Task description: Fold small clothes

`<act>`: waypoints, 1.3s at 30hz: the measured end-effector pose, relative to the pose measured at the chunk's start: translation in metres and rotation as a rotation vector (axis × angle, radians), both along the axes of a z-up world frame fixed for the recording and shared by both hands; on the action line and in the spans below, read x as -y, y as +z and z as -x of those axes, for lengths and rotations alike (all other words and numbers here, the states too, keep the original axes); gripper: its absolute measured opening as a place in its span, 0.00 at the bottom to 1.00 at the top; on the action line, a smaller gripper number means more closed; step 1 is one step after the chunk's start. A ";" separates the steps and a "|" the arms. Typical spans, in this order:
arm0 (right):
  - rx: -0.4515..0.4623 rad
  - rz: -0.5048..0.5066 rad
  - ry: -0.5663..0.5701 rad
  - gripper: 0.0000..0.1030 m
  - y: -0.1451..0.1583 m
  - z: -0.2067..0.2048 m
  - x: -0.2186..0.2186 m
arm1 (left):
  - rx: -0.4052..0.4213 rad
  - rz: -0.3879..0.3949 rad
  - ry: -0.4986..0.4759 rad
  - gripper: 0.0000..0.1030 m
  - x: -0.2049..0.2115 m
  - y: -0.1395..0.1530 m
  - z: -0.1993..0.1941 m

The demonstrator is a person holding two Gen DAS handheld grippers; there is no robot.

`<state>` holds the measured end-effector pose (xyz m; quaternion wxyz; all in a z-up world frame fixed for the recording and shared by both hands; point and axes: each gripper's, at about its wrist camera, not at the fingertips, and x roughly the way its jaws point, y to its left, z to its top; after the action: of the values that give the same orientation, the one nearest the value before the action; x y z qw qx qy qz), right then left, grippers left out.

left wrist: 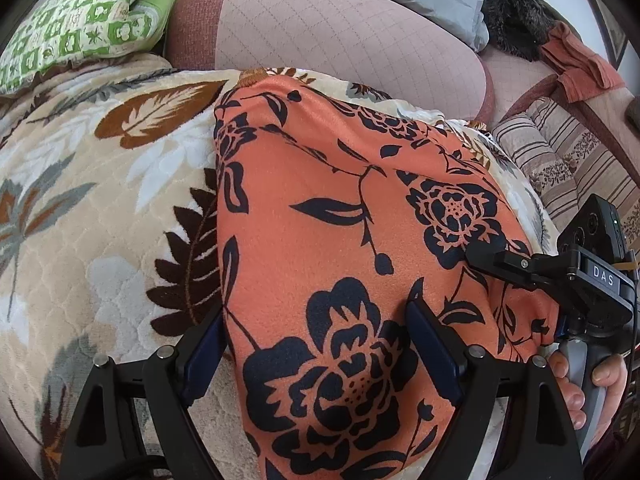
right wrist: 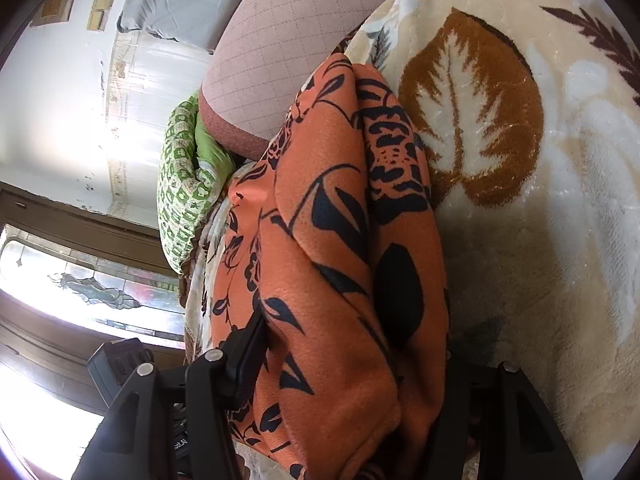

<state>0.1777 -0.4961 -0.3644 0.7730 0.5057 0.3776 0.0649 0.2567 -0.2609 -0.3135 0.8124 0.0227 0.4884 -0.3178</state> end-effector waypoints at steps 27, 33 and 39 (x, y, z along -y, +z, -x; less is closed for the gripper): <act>0.096 0.122 0.047 0.43 0.057 0.006 -0.042 | 0.025 0.050 0.030 0.49 -0.024 0.027 0.000; 0.129 0.128 0.060 0.42 0.070 0.007 -0.061 | 0.054 0.052 0.052 0.47 -0.045 0.045 0.006; 0.171 0.134 0.092 0.42 0.081 0.006 -0.089 | 0.105 0.038 0.089 0.47 -0.075 0.069 0.014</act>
<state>0.1714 -0.4068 -0.2829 0.8306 0.4278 0.3365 0.1178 0.2424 -0.1858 -0.2447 0.8505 0.0022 0.4397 -0.2886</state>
